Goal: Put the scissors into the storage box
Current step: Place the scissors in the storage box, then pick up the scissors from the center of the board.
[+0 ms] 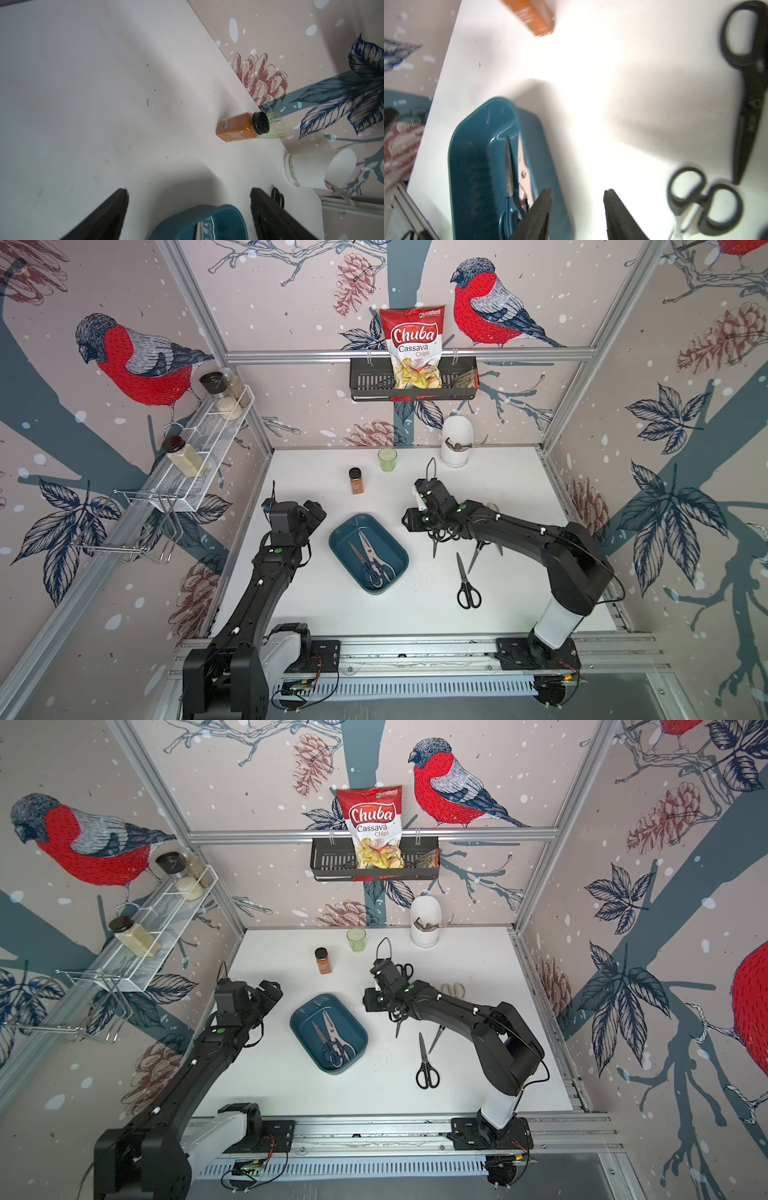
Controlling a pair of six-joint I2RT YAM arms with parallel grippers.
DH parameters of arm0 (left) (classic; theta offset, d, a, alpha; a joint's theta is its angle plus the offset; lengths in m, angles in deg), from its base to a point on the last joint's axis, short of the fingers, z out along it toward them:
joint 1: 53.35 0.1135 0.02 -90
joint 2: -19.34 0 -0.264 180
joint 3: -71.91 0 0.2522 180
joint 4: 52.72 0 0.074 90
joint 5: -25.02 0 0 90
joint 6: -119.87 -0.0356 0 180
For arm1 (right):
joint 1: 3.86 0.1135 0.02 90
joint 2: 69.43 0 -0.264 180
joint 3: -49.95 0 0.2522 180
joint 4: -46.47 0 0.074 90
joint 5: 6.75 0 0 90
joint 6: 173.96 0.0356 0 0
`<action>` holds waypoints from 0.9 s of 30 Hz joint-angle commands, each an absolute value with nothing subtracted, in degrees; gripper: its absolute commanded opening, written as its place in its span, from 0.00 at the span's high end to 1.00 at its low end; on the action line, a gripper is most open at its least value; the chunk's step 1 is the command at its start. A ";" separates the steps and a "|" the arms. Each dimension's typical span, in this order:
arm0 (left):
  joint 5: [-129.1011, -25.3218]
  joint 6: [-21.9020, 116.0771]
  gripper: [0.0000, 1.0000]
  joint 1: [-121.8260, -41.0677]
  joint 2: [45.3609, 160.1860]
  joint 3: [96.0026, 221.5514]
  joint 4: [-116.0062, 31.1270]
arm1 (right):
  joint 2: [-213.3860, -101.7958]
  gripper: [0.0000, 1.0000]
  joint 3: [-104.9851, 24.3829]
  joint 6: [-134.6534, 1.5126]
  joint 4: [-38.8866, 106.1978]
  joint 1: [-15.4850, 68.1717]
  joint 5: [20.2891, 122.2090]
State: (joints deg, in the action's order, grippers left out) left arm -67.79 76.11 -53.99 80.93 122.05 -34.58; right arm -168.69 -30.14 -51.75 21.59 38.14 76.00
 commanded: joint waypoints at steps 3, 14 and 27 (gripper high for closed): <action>-69.30 68.73 0.05 -60.98 85.90 127.63 -31.16 | -167.06 0.55 -25.10 -47.29 24.73 31.22 72.22; -68.86 72.43 0.07 -67.67 87.81 127.22 -32.84 | -167.98 0.65 -23.87 -54.14 15.05 26.95 81.92; -68.06 74.27 0.07 -70.67 89.38 126.52 -33.34 | -175.52 0.75 -31.23 -58.36 8.93 31.15 90.03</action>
State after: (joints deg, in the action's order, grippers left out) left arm -68.84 73.53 -70.58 89.21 126.69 -32.35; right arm -174.35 -29.74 -56.93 11.71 30.01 86.17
